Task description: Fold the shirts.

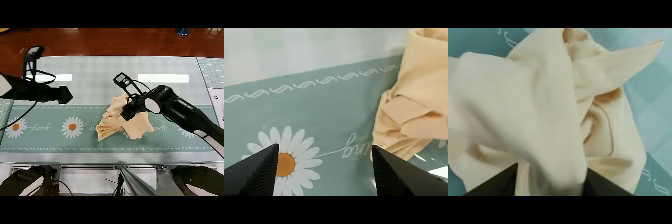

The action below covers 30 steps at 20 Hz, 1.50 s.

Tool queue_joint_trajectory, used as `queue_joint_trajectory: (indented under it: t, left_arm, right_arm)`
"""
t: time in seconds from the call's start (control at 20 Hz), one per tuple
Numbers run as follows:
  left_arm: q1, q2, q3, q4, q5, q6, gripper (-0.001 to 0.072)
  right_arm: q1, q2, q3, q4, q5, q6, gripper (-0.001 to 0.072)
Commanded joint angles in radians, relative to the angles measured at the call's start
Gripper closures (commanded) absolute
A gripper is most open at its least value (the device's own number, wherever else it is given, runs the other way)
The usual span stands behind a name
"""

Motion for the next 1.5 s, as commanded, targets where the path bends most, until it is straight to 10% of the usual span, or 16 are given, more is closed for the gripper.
queue_joint_trajectory:
  t: [0.0, 0.25, 0.6, 1.0, 1.25, 1.45]
  left_arm:
    - [0.0, -0.038, -0.038, -0.081, 0.016, 0.085, -0.0003]
    - [0.002, -0.05, -0.084, -0.114, -0.033, 0.117, -0.0003]
    - [0.002, -0.051, -0.433, -0.452, 0.124, 0.255, -0.0002]
    - [0.0, -0.225, -0.525, -0.843, 0.246, 0.481, 0.0]
    - [-0.053, -0.356, -0.515, -0.977, 0.249, 0.594, 0.0134]
    - [-0.074, -0.408, -0.512, -0.977, 0.25, 0.614, 0.0484]
  right_arm:
    - [-0.018, 0.056, -0.006, -0.169, 0.04, 0.068, 0.0209]
    - [-0.356, 0.253, -0.006, -0.138, 0.14, 0.05, 0.0169]
    - [-0.937, 0.306, -0.101, 0.428, 0.245, -0.303, 0.0168]
    - [-1.045, 0.306, -0.278, 0.61, 0.203, -0.394, 0.0169]
    - [-1.045, 0.306, -0.283, 0.621, 0.232, -0.394, 0.0152]
    - [-1.044, 0.306, -0.298, 0.641, 0.275, -0.395, 0.0112]
